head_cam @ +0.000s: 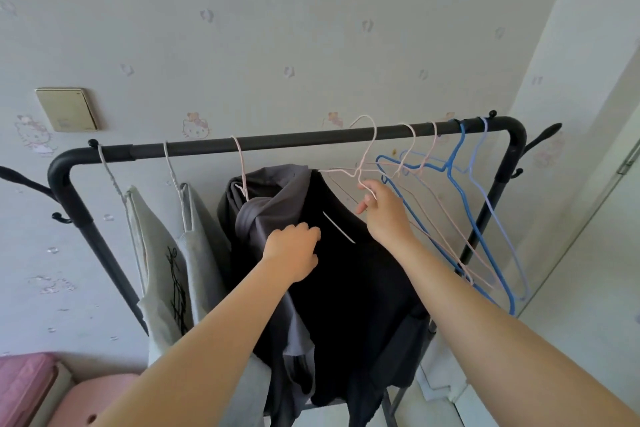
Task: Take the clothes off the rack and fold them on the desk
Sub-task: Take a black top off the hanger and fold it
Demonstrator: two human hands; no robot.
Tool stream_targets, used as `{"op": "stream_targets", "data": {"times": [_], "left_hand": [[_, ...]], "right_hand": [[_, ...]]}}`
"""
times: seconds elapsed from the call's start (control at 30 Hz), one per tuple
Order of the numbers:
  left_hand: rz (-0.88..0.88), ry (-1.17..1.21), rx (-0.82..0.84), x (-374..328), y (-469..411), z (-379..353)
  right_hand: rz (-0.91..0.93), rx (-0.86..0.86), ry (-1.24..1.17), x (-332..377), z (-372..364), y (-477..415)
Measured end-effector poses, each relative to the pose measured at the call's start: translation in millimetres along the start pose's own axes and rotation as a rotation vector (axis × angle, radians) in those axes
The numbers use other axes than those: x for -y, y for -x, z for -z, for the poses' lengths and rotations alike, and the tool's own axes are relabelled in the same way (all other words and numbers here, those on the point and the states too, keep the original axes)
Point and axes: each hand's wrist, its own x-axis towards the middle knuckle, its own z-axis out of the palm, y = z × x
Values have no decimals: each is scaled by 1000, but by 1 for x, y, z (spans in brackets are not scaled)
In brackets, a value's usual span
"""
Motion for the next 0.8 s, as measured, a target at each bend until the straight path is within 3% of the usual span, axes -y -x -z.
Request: {"op": "stream_targets", "data": {"times": [0.13,0.37,0.53,0.8], "left_hand": [[103,112,-45,-3,-19,2],[393,140,59,6,-44,-5],[424,285,141,14,-59,-9],[368,658,-94,-4,-72,-2]], "right_hand": [[-36,-40,-4,-16,17,0],[-31,-118,5,-27,48,12],[-19,-102,-32,-24,65,17],[-93,16,-211,1,75,27]]}}
